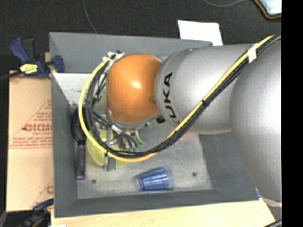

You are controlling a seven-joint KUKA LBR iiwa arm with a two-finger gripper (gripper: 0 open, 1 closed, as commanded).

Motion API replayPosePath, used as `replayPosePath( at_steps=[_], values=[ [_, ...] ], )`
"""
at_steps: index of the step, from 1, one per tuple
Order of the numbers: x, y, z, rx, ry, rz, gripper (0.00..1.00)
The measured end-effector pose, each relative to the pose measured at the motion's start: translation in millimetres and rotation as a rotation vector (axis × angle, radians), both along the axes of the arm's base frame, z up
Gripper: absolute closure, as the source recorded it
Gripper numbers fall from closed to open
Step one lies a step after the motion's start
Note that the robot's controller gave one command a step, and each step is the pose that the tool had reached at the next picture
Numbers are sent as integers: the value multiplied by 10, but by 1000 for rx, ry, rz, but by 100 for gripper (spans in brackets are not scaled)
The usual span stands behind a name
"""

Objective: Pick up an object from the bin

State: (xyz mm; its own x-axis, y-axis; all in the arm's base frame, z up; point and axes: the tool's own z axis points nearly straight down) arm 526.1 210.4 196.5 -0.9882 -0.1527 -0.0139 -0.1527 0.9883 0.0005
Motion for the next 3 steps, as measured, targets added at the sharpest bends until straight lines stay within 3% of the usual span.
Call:
replayPosePath(
  at_steps=[1,2,3],
  values=[
    [9,6,91,2,-2,-16,0],
    [-145,205,-600,-1,-1,183,0],
    [1075,-129,-262,6,-20,43,0]
  ],
)
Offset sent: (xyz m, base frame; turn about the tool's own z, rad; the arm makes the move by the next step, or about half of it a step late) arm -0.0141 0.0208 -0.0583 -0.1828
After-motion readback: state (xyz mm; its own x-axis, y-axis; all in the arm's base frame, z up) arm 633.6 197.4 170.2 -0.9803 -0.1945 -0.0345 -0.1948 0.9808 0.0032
